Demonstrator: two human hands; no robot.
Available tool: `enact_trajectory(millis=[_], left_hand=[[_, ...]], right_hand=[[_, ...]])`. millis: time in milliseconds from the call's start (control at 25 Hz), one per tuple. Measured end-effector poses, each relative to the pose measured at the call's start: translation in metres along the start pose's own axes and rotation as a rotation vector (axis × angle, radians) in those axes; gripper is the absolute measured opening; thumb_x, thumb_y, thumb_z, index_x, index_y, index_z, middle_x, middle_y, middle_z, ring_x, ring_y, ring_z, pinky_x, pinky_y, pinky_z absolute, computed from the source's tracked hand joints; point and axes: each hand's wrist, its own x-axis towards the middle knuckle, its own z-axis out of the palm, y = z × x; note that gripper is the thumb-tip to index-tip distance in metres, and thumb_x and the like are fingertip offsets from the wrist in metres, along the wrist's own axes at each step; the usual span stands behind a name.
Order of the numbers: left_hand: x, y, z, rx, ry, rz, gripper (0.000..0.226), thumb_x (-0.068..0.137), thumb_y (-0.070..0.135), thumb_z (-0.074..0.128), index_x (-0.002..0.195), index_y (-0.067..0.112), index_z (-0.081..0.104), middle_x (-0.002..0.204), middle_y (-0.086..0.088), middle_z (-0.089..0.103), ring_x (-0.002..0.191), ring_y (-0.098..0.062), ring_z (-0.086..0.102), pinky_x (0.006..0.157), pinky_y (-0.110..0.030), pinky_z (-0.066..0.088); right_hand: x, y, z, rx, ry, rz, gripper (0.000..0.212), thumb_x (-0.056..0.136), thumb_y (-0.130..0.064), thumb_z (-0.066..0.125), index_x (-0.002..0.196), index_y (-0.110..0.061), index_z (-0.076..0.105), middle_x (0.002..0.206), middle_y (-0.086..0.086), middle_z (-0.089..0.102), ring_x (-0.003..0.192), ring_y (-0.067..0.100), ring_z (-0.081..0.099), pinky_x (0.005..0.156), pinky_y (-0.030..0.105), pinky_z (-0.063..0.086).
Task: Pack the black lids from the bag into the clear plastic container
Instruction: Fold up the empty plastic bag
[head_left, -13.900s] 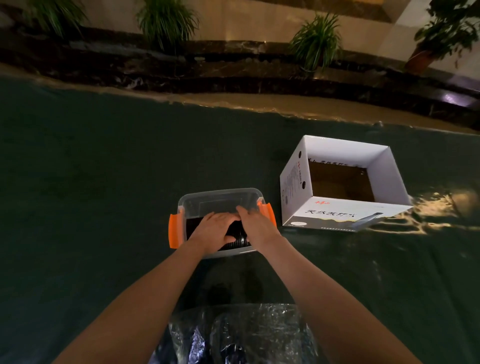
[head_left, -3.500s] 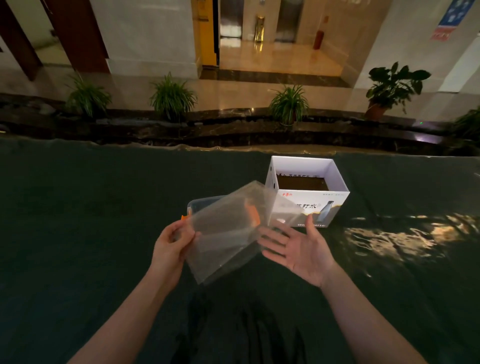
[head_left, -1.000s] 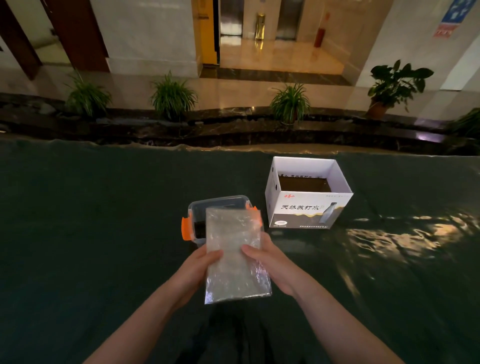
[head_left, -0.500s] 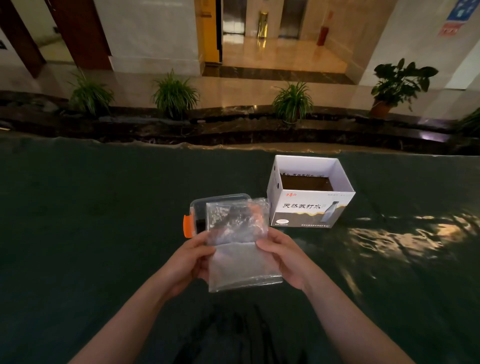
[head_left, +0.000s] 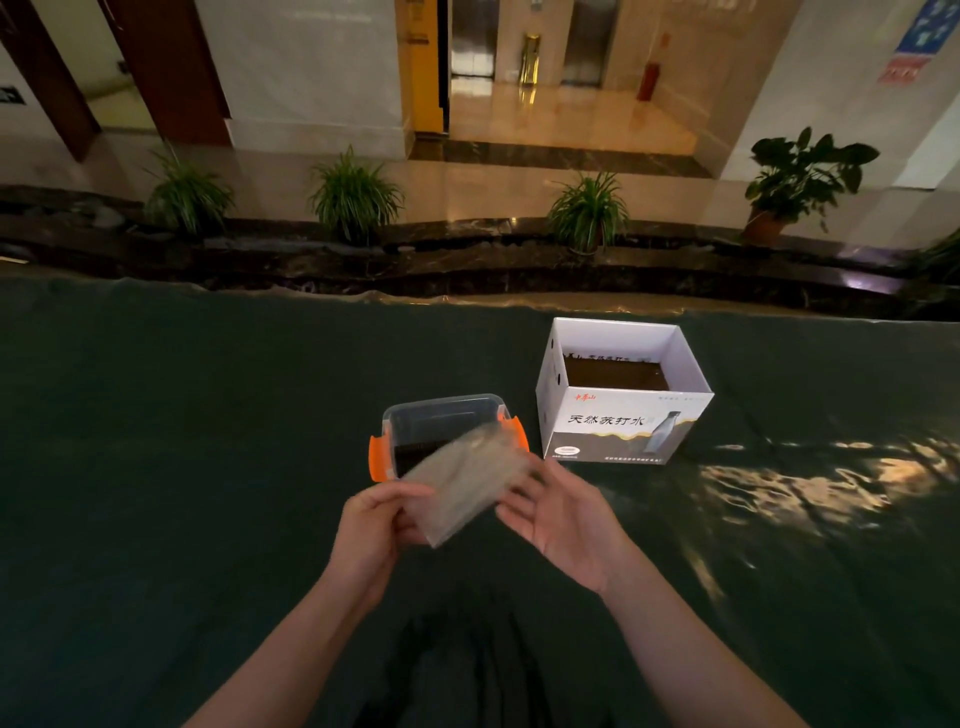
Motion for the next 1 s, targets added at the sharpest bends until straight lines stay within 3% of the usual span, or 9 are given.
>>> enact_trajectory(millis=[120,240,320,440,560,640,760,840,1000], left_hand=[[-0.007,-0.007,0.011,0.116,0.036,0.162,0.041,0.094,-0.004,0.044,0.082,0.016,0.077,0.109,-0.009,0.069,0.09,-0.022,0.072,0.063,-0.024,0.058],[-0.015,-0.014,0.017,0.305,-0.022,0.251,0.048,0.087,-0.014,0.044,0.085,0.02,0.078,0.108,-0.007,0.069,0.094,-0.012,0.068,0.067,-0.015,0.054],[-0.019,-0.014,0.017,0.29,-0.072,0.252,0.047,0.083,-0.014,0.043,0.088,0.019,0.076,0.106,-0.007,0.069,0.096,-0.02,0.066,0.071,-0.021,0.055],[-0.02,-0.004,0.016,0.102,-0.124,0.189,0.03,0.087,0.013,0.058,0.113,0.026,0.062,0.113,-0.004,0.068,0.102,-0.028,0.067,0.075,-0.037,0.058],[-0.014,0.009,0.013,0.223,-0.17,0.046,0.062,0.08,0.035,0.072,0.135,0.039,0.044,0.121,0.004,0.062,0.106,-0.02,0.067,0.081,-0.041,0.059],[-0.011,0.016,0.012,0.419,-0.233,0.017,0.059,0.073,0.034,0.077,0.127,0.036,0.055,0.12,0.005,0.063,0.102,-0.013,0.068,0.083,-0.038,0.059],[-0.008,0.019,0.015,0.667,-0.352,0.008,0.048,0.077,0.032,0.077,0.122,0.037,0.058,0.115,0.009,0.064,0.099,-0.005,0.065,0.085,-0.025,0.056],[-0.005,0.013,0.024,0.797,-0.362,0.063,0.043,0.082,0.031,0.073,0.122,0.037,0.057,0.115,0.012,0.061,0.102,-0.004,0.062,0.085,-0.022,0.052],[0.006,0.0,0.048,0.656,-0.071,0.118,0.012,0.086,0.021,0.068,0.096,0.025,0.064,0.096,0.001,0.069,0.088,-0.016,0.069,0.075,-0.035,0.058]], right_hand=[[0.006,0.011,0.007,-0.173,-0.034,0.06,0.048,0.096,-0.049,0.052,0.135,-0.02,0.054,0.14,0.016,0.054,0.129,0.035,0.051,0.1,0.05,0.046],[0.011,0.017,0.017,-0.346,0.041,0.047,0.048,0.094,-0.03,0.062,0.138,-0.017,0.048,0.133,0.011,0.061,0.12,0.031,0.06,0.095,0.046,0.052],[0.012,0.014,0.019,-0.469,0.156,-0.027,0.042,0.093,-0.014,0.061,0.134,-0.017,0.05,0.126,0.007,0.066,0.111,0.027,0.066,0.089,0.043,0.056],[0.004,0.008,0.018,-0.86,0.205,-0.074,0.035,0.093,-0.008,0.056,0.126,-0.019,0.056,0.12,0.004,0.068,0.106,0.019,0.068,0.092,0.039,0.055],[-0.002,0.01,0.015,-1.239,0.066,-0.06,0.022,0.093,-0.01,0.058,0.114,-0.008,0.064,0.106,0.012,0.068,0.097,0.024,0.066,0.09,0.035,0.051],[-0.006,0.01,0.015,-1.368,0.015,-0.021,0.013,0.095,-0.014,0.057,0.099,-0.004,0.065,0.087,0.009,0.063,0.081,0.017,0.061,0.082,0.032,0.049],[-0.008,0.007,0.012,-1.508,-0.037,0.014,0.023,0.093,-0.013,0.058,0.075,-0.027,0.061,0.071,-0.013,0.057,0.066,-0.009,0.054,0.071,0.017,0.043],[-0.013,0.004,0.008,-1.525,-0.039,0.004,0.015,0.091,-0.014,0.06,0.086,-0.028,0.063,0.079,-0.013,0.062,0.072,-0.007,0.058,0.07,0.014,0.046],[-0.028,-0.004,-0.017,-1.299,0.16,-0.051,0.03,0.089,-0.018,0.065,0.118,-0.018,0.06,0.107,0.001,0.069,0.087,0.006,0.067,0.069,0.016,0.052]])
